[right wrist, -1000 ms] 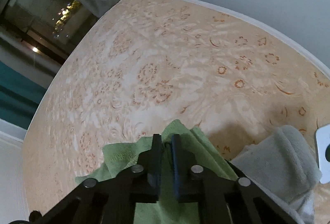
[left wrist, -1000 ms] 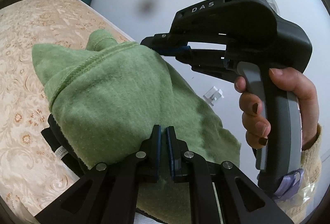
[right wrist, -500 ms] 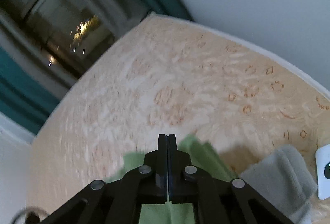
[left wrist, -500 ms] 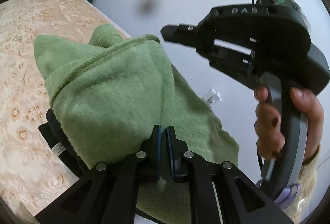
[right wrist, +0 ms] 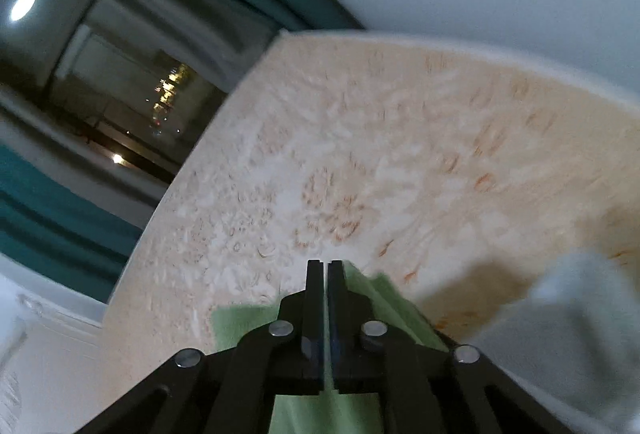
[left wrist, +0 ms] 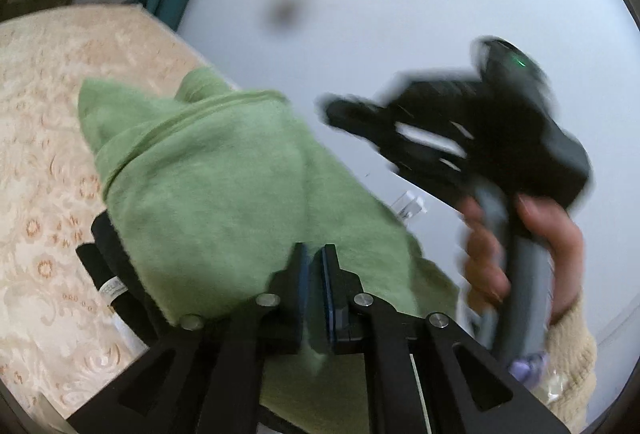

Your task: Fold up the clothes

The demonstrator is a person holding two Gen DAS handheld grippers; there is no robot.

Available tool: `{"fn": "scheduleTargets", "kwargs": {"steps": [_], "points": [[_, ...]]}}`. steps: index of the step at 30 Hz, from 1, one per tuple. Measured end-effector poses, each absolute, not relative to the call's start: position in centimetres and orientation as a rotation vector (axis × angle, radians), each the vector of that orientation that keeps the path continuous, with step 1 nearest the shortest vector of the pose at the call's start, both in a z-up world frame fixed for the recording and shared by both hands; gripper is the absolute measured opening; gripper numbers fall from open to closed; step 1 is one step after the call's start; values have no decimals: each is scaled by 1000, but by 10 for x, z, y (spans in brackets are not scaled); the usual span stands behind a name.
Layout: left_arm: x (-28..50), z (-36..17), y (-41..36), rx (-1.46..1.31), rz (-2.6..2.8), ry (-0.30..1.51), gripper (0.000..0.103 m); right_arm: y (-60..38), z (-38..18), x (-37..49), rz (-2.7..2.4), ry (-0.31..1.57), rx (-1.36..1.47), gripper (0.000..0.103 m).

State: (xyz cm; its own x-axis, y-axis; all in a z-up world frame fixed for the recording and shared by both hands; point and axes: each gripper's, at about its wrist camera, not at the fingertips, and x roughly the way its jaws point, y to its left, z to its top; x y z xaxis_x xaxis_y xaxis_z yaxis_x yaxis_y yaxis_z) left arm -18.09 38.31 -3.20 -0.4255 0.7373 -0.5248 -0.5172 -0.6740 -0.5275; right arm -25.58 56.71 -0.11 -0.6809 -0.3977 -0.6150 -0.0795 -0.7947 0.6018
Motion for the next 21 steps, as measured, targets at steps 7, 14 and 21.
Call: {"fn": "scheduleTargets", "kwargs": {"steps": [7,14,21], "points": [[-198,-10,352,-891,2289,-267,8,587,-19,-146,-2641,-721,1198,12],[-188,-8,288,-917,2329,-547,9,612,-40,-111,-2650,-871,1097,3],[-197,-12,299,-1072,2358,-437,14,577,-27,-98,-2603,-788,1055,9]]}}
